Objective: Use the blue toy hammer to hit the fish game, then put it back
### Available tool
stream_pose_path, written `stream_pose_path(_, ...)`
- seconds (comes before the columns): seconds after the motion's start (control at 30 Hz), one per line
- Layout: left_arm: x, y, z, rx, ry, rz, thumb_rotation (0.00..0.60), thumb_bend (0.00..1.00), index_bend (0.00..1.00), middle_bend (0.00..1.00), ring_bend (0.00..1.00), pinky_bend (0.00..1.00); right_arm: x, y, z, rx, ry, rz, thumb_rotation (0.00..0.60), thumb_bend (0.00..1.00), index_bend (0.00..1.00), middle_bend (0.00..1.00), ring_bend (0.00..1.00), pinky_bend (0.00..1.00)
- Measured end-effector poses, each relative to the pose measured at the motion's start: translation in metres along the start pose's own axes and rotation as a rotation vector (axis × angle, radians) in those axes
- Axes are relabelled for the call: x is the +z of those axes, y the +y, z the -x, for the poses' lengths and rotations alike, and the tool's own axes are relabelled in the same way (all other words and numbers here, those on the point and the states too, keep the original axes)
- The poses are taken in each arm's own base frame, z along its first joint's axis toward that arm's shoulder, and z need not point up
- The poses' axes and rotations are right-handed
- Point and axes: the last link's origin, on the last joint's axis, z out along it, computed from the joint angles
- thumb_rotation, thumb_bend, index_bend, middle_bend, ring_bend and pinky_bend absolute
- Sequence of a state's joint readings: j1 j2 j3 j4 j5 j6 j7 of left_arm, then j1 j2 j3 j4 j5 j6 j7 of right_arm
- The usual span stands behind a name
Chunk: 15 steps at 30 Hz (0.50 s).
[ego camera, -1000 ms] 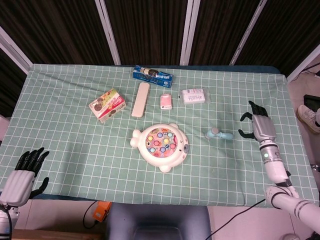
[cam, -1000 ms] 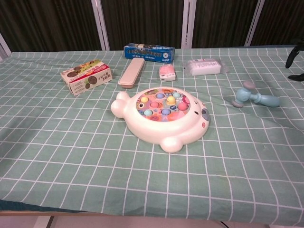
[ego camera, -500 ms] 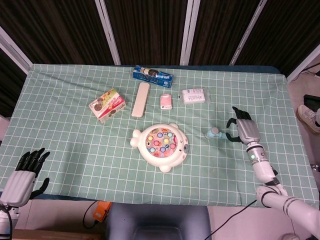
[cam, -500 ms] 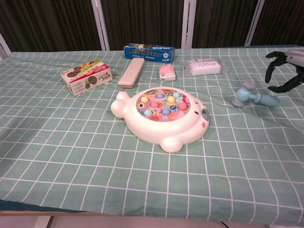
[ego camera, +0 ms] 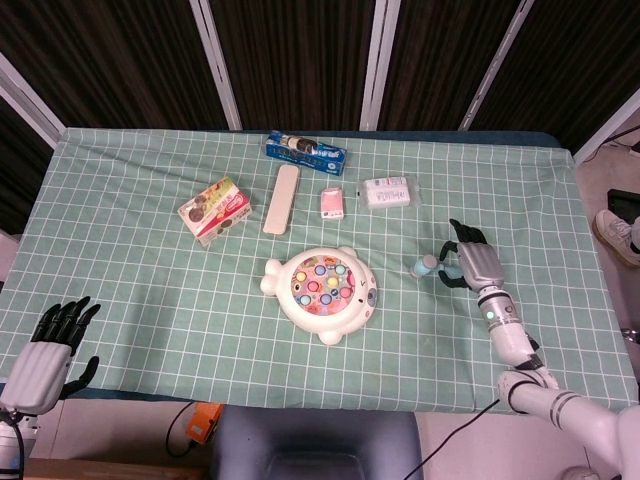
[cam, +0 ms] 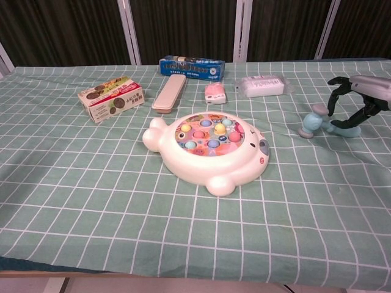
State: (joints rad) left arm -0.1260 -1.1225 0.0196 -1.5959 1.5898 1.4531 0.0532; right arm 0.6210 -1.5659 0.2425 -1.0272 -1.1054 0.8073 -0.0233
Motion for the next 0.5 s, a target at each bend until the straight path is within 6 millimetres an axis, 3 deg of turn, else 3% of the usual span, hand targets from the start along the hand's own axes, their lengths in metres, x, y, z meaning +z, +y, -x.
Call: stream_pose_path(0.5,-0.001,-0.0012,-0.0008,-0.002,0.0,-0.003,0.6,0.41,0.0,0.0,0.0,0.06,0.0045,-0.0091,0.0069,-0.006,-0.015,-0.003,0.6,0.5,0.6,0.02,0.0,0.0)
